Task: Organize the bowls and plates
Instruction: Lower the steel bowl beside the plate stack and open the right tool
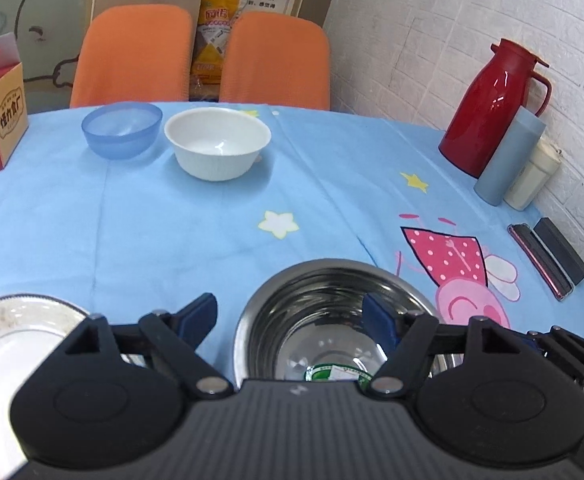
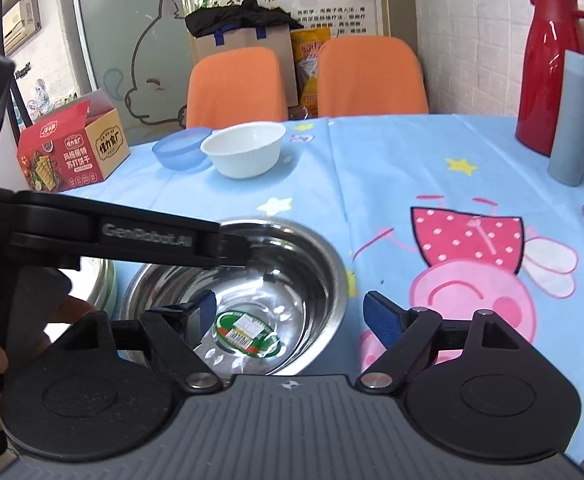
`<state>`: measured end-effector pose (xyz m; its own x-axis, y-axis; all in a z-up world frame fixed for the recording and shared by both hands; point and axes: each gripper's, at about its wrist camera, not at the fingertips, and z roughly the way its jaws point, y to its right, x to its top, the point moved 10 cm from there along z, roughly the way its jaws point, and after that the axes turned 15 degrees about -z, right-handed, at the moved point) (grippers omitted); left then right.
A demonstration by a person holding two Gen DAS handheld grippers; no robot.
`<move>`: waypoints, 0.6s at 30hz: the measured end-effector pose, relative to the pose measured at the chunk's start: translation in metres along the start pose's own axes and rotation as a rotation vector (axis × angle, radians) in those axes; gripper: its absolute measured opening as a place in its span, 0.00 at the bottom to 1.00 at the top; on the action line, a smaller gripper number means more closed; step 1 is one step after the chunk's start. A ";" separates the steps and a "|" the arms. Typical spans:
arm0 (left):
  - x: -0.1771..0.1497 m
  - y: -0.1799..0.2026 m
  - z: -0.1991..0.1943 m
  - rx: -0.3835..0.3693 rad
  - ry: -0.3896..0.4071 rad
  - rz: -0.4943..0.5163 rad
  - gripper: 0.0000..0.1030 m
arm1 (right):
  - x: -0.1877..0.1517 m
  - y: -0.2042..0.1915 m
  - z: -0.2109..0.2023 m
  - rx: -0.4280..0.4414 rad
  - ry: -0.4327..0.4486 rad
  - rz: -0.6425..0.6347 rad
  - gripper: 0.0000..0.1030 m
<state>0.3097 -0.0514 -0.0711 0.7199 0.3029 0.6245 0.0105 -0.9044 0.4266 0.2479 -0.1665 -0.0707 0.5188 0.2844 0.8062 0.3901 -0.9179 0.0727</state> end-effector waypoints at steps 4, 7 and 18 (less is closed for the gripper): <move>0.011 -0.010 -0.011 0.001 0.023 -0.031 0.71 | 0.004 0.002 -0.003 -0.014 0.012 -0.008 1.00; 0.021 -0.018 -0.016 0.005 0.037 -0.052 0.71 | 0.008 0.002 -0.003 -0.017 0.020 -0.019 1.00; 0.066 -0.036 -0.018 0.017 0.077 -0.098 0.71 | 0.044 -0.004 0.012 -0.018 0.042 -0.086 1.00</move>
<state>0.3447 0.0064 -0.0337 0.6598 0.4112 0.6290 0.0901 -0.8743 0.4770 0.2787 -0.1472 -0.0423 0.4514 0.3512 0.8203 0.4181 -0.8954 0.1532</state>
